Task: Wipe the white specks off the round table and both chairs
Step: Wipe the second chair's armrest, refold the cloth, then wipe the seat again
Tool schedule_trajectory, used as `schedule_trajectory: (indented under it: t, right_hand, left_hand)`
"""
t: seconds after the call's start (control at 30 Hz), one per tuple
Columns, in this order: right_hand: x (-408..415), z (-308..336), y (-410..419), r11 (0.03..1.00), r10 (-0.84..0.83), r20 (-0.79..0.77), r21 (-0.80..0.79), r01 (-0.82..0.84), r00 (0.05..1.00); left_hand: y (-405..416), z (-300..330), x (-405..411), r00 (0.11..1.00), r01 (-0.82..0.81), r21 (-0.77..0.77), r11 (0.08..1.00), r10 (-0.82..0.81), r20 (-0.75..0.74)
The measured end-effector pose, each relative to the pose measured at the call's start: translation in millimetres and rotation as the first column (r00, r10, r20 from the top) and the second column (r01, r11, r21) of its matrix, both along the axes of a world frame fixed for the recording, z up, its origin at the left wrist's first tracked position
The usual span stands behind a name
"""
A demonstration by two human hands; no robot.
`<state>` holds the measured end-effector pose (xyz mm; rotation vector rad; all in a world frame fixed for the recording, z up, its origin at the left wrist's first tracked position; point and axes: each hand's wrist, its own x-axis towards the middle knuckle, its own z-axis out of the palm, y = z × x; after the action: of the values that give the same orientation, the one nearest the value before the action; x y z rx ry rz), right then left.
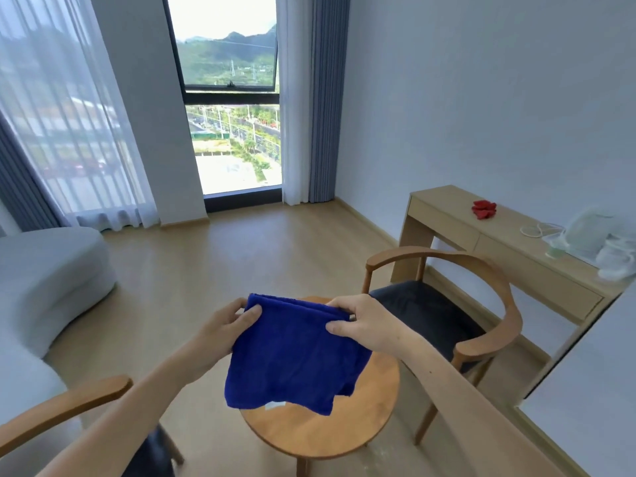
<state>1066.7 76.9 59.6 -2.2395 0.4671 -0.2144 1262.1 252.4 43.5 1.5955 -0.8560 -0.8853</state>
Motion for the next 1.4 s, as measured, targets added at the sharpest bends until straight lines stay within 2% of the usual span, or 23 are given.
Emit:
schedule_trajectory:
  t: [0.13, 0.23, 0.33, 0.43, 0.57, 0.7, 0.77, 0.83, 0.87, 0.93, 1.0, 1.1, 1.17, 1.3, 1.4]
  right_hand:
    - [9.9, 1.6, -39.2, 0.999, -0.04, 0.006, 0.005, 0.04, 0.999]
    - [12.3, -1.1, -67.2, 0.996, -0.082, -0.013, 0.028, 0.083, 0.997]
    - [11.6, -7.6, -93.7, 0.992, -0.12, -0.041, 0.04, 0.122, 0.992]
    - [10.3, -15.0, -117.8, 0.978, -0.151, -0.058, 0.135, 0.157, 0.987]
    - [8.6, -25.3, -153.6, 0.95, -0.105, -0.082, 0.285, 0.124, 0.991]
    - [11.7, -36.0, -197.8, 0.968, 0.118, -0.243, 0.245, -0.057, 0.963]
    - [17.6, -37.2, -215.4, 0.959, 0.224, -0.253, 0.227, -0.167, 0.941]
    - [25.9, -34.3, -227.3, 0.955, 0.284, -0.192, 0.143, -0.26, 0.939]
    - [30.1, -33.6, -231.6, 0.949, 0.313, -0.155, 0.078, -0.304, 0.937]
    - [35.8, -35.0, -239.9, 0.936, 0.343, -0.091, -0.056, -0.349, 0.935]
    - [38.8, -38.6, -249.7, 0.932, 0.336, -0.018, -0.134, -0.335, 0.942]
    - [44.5, -44.4, -267.3, 0.948, 0.309, 0.064, -0.1, -0.302, 0.949]
    - [47.6, -47.3, -274.3, 0.956, 0.291, 0.093, -0.072, -0.285, 0.952]
    - [50.8, -60.5, -295.1, 0.97, 0.239, 0.129, 0.012, -0.242, 0.963]
    - [54.3, -76.8, -298.3, 0.953, 0.3, 0.061, -0.066, -0.296, 0.952]
  left_hand:
    - [-40.7, -8.9, 16.5, 0.961, 0.121, -0.012, 0.993, -0.121, -0.249]
    - [-64.4, -15.6, 22.4, 0.915, 0.279, -0.021, 0.96, -0.273, -0.298]
    - [-87.4, -21.7, 20.2, 0.929, 0.218, -0.017, 0.976, -0.213, -0.301]
    - [-110.6, -20.2, 14.5, 0.93, 0.125, -0.076, 0.989, -0.143, -0.34]
    - [-138.8, -24.4, 7.3, 0.973, 0.132, -0.023, 0.991, -0.134, -0.189]
    - [-170.5, -25.2, -4.3, 0.982, 0.175, 0.096, 0.98, -0.18, 0.052]
    - [-193.4, -19.8, -13.7, 0.918, 0.245, 0.226, 0.943, -0.301, 0.257]
    - [-219.7, -17.7, -24.6, 0.787, 0.29, 0.372, 0.882, -0.441, 0.431]
    - [-231.5, -16.5, -29.6, 0.746, 0.284, 0.427, 0.859, -0.477, 0.464]
    - [-247.0, -12.9, -35.9, 0.745, 0.209, 0.491, 0.846, -0.463, 0.479]
    - [-248.2, -15.2, -36.1, 0.828, 0.127, 0.464, 0.876, -0.351, 0.437]
    - [-227.1, -38.2, -31.7, 0.883, 0.097, 0.449, 0.888, -0.285, 0.372]
    - [-213.8, -54.2, -32.8, 0.869, 0.028, 0.422, 0.906, -0.23, 0.438]
    - [-213.7, -52.4, -24.3, 0.842, -0.198, 0.231, 0.953, 0.045, 0.537]
    - [-218.0, -47.1, -16.1, 0.732, -0.183, 0.227, 0.956, -0.022, 0.681]
